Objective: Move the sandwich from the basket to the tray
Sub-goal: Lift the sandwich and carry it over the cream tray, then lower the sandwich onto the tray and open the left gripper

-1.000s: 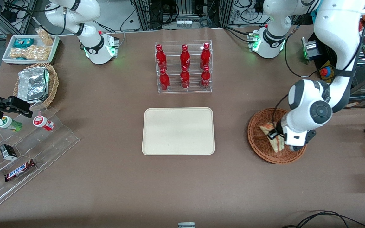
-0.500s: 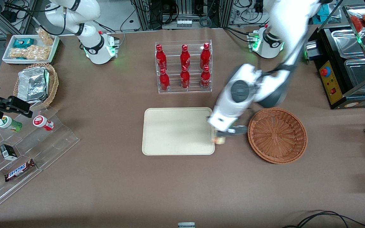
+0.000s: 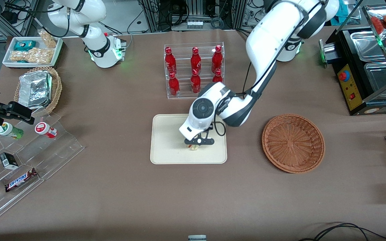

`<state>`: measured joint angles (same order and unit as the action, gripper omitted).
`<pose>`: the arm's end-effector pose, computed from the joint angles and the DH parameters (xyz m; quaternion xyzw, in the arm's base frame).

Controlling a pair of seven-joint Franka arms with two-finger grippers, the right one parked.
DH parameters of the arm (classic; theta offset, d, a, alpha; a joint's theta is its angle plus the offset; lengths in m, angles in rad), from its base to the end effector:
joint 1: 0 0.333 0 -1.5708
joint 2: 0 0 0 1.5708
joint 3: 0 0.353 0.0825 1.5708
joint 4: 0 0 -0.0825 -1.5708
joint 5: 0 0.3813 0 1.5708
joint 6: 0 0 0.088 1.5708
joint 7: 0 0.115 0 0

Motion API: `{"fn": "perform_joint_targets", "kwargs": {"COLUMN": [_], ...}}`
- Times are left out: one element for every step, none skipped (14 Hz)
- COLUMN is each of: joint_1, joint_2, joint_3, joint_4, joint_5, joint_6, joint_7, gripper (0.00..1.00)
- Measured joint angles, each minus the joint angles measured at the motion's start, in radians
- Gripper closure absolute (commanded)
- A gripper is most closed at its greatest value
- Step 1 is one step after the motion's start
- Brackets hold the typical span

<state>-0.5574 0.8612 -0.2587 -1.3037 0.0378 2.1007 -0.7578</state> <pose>0.5619 -0.5204 0.2490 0.9964 0.0026 -0.0718 0.0447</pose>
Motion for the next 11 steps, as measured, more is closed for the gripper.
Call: {"fn": "perform_joint_targets", "kwargs": {"joint_1": [-0.003,-0.008,-0.014,-0.020,-0.025,-0.029,-0.032,-0.032,-0.032,-0.032,-0.032], "joint_2": [0.035,0.064,0.084,0.095,0.098,0.098,0.098,0.098,0.098,0.098,0.098], "joint_3": [0.001,0.003,0.005,0.005,0.006,0.008,0.010,0.012,0.014,0.017,0.022], "joint_4": [0.039,0.078,0.110,0.134,0.151,0.163,0.173,0.179,0.184,0.187,0.188], "joint_5": [0.000,0.005,0.019,0.035,0.045,0.054,0.060,0.061,0.061,0.061,0.061], "joint_6": [0.000,0.000,0.000,-0.001,-0.004,-0.006,-0.007,-0.007,-0.007,-0.007,-0.007], "joint_7": [-0.026,-0.072,-0.124,-0.180,-0.229,-0.261,-0.280,-0.290,-0.297,-0.301,-0.303], "gripper": [0.90,0.88,0.86,0.78,0.64,0.36,0.02,0.00,0.00,0.00,0.00]}}
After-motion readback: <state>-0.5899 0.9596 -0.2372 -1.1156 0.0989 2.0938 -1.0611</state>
